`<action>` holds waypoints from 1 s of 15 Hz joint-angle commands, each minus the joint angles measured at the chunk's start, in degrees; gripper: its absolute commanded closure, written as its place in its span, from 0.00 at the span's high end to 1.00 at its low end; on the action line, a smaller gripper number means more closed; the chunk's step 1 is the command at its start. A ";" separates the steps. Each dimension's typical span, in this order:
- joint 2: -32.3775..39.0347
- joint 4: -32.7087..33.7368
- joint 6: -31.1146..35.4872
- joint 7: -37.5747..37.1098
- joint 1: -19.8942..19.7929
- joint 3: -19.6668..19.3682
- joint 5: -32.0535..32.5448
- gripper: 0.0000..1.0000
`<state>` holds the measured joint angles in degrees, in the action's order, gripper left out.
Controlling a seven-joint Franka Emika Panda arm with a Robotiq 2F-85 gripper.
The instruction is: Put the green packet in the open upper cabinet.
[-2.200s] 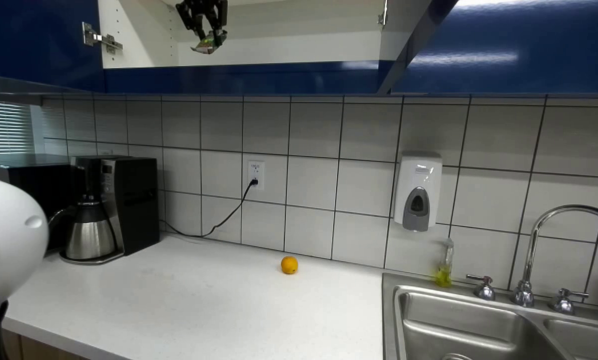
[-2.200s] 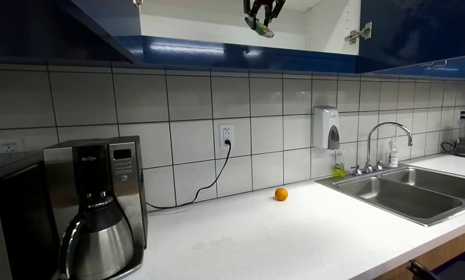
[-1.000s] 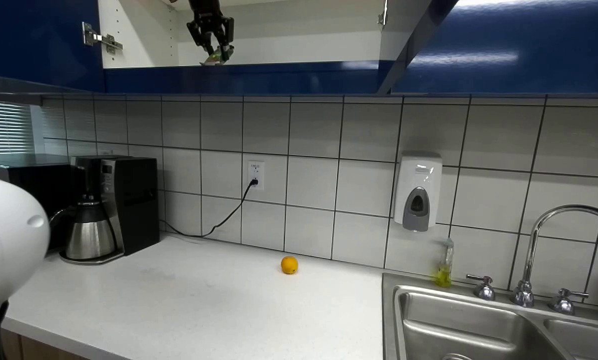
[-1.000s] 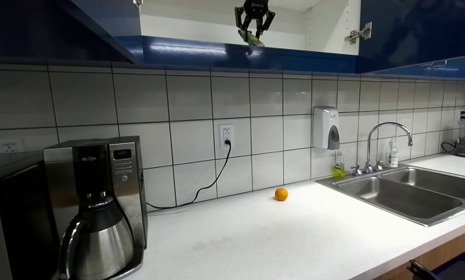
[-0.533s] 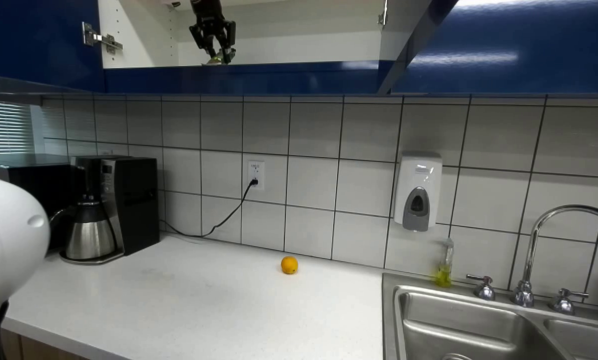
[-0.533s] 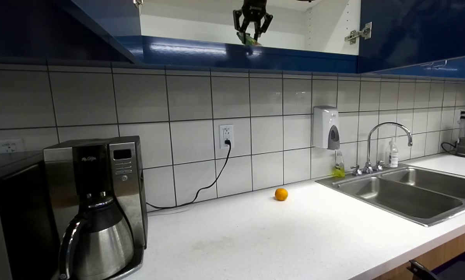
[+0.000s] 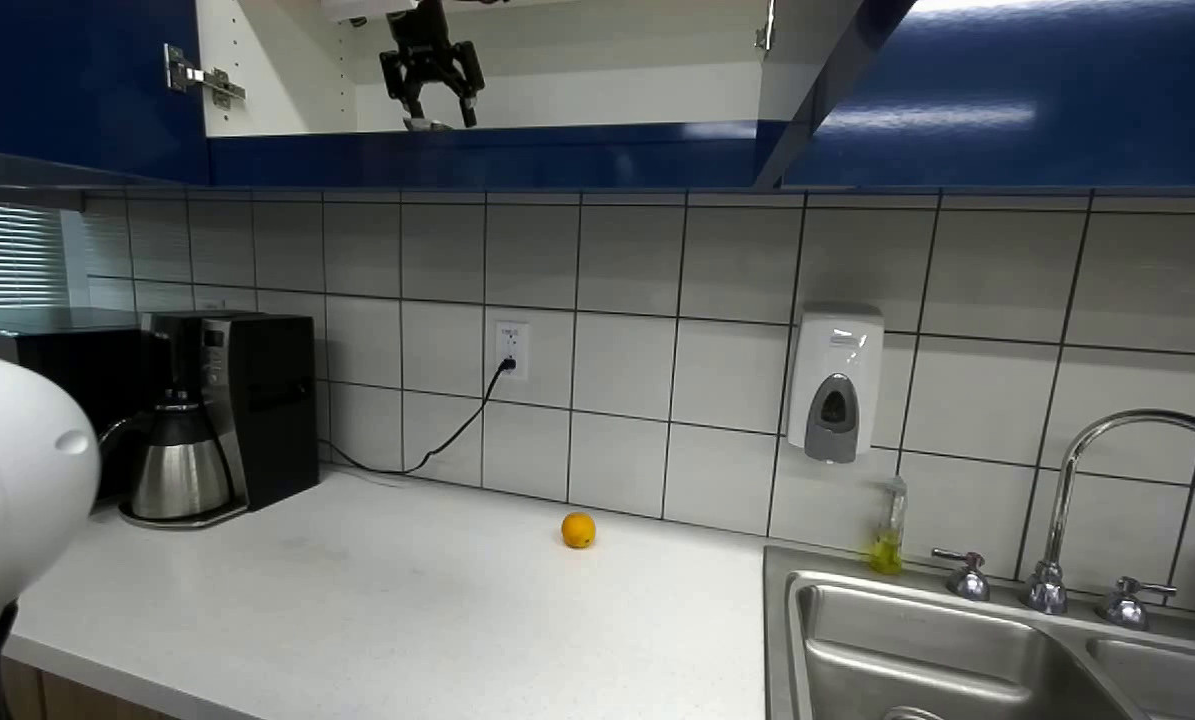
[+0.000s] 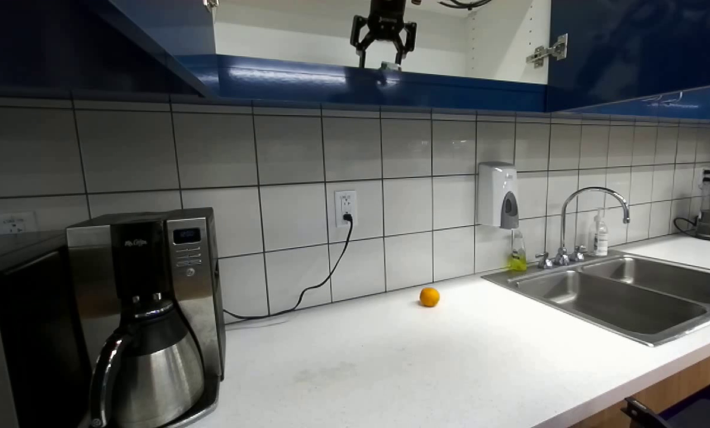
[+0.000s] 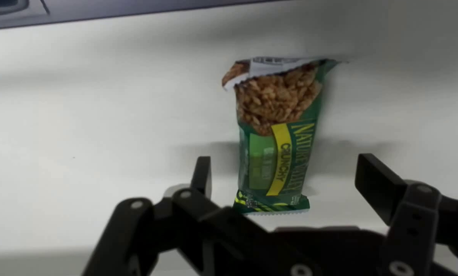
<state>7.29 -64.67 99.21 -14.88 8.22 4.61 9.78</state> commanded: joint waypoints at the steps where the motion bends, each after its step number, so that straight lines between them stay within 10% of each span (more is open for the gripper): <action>1: 0.61 1.79 -0.26 -1.47 0.24 -0.11 1.03 1.00; 15: -4.01 -2.51 0.33 -0.05 -0.28 -0.80 -0.44 1.00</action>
<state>5.96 -64.50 99.20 -14.96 8.21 3.95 9.76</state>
